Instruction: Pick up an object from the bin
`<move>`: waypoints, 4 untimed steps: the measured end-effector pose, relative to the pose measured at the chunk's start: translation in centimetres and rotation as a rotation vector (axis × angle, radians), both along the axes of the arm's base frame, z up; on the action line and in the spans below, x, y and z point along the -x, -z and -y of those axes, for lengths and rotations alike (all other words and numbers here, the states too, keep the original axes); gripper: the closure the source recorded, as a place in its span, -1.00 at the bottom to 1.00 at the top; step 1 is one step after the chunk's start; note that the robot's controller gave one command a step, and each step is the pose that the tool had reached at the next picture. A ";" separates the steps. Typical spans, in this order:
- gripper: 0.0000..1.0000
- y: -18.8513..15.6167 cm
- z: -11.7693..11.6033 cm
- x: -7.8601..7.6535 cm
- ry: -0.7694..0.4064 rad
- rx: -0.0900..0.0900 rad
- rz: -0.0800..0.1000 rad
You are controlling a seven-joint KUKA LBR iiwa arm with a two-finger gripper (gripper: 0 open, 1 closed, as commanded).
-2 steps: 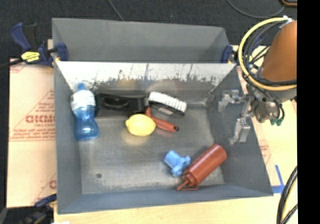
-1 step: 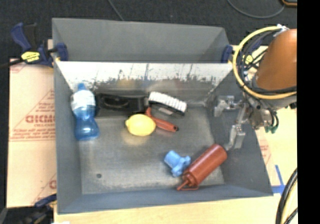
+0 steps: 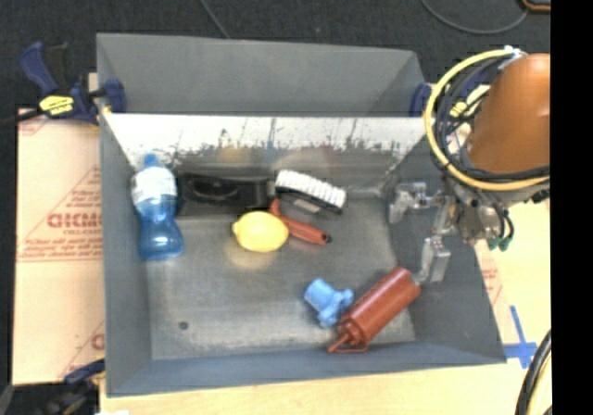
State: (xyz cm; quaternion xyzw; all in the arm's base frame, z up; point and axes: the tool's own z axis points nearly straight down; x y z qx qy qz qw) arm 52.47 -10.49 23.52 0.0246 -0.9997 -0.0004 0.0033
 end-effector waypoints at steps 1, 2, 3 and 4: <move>-1.00 2.1 5.2 0.7 -0.152 0.001 0.004; -1.00 1.0 -4.1 -1.6 -0.100 0.000 0.014; -1.00 3.4 -2.2 2.0 -0.078 0.002 0.006; -1.00 4.8 -1.8 1.7 -0.080 0.007 0.008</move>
Offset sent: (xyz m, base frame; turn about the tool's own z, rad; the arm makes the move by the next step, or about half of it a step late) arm 0.0290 0.0968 -0.0051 -0.0749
